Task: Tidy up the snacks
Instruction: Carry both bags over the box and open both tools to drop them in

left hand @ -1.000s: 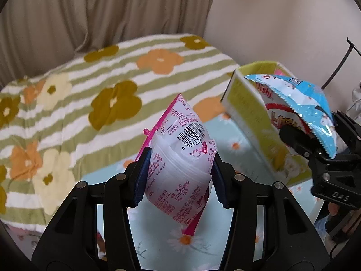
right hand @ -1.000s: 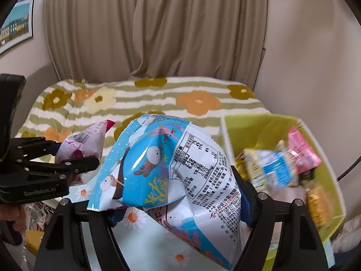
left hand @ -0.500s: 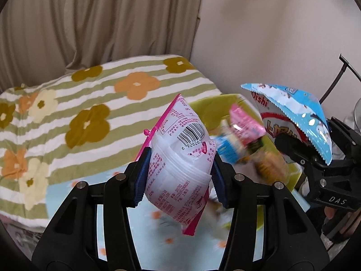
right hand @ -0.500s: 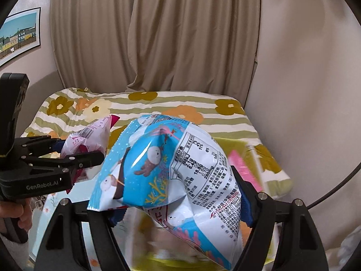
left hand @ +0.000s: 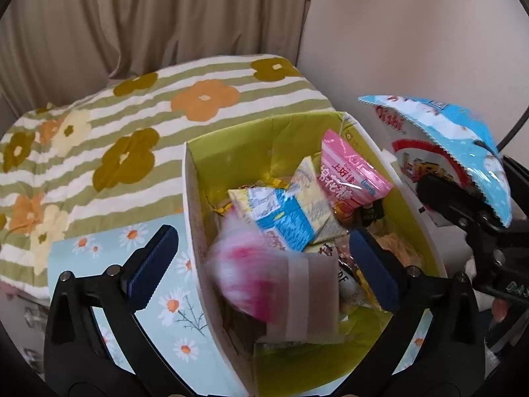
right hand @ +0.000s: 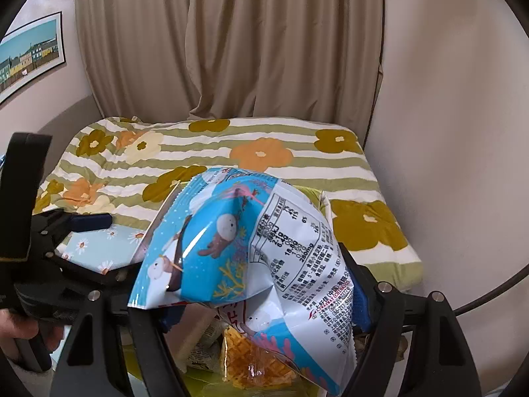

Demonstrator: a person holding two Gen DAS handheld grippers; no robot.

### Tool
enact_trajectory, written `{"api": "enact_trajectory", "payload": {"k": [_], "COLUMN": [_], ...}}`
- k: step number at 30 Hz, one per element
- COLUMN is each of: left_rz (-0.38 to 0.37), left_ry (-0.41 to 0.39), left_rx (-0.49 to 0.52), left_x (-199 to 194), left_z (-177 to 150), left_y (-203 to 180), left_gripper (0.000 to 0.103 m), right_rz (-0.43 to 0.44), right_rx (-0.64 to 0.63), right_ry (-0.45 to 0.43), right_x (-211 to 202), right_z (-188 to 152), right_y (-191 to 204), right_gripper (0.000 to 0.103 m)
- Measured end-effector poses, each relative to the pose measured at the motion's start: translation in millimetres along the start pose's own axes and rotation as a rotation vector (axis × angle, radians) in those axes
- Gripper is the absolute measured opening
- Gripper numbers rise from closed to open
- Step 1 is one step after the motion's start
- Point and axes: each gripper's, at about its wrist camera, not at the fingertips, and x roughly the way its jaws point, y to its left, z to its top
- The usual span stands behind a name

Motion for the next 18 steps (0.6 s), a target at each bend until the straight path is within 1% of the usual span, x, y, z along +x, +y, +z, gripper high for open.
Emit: {"api": "enact_trajectory", "payload": {"k": [3, 7, 12, 14, 16, 17, 18], "left_rz": [0.011, 0.048, 0.058, 0.075, 0.086, 0.088, 0.09], "left_ry": [0.012, 0.007, 0.003, 0.012, 0.021, 0.024, 0.027], "left_rx": [-0.002, 0.004, -0.018, -0.019, -0.021, -0.028, -0.04], "left_x": [-2.3, -10.8, -14.7, -13.6, -12.6, -11.9, -12.0], "left_z": [-5.0, -11.6, -18.9, -22.3, -26.4, -28.6, -31.6], "left_y": [5.9, 6.0, 12.0, 13.2, 13.6, 14.2, 15.6], "left_gripper": [0.103, 0.103, 0.103, 0.103, 0.103, 0.103, 0.103], "right_rz": [0.002, 0.006, 0.008, 0.009, 0.011, 0.015, 0.021], "right_rx": [-0.002, -0.002, -0.007, -0.015, -0.011, -0.01, -0.009], "right_ry": [0.013, 0.034, 0.064, 0.085, 0.105, 0.125, 0.15], "right_x": [2.2, 5.0, 17.3, 27.9, 42.3, 50.3, 57.2], "right_z": [-5.9, -10.1, -5.1, -3.0, -2.0, -2.5, -3.9], "right_y": [-2.1, -7.2, -11.4, -12.1, -15.3, -17.6, -19.9], "right_gripper": [0.074, 0.074, 0.075, 0.076, 0.081, 0.088, 0.098]}}
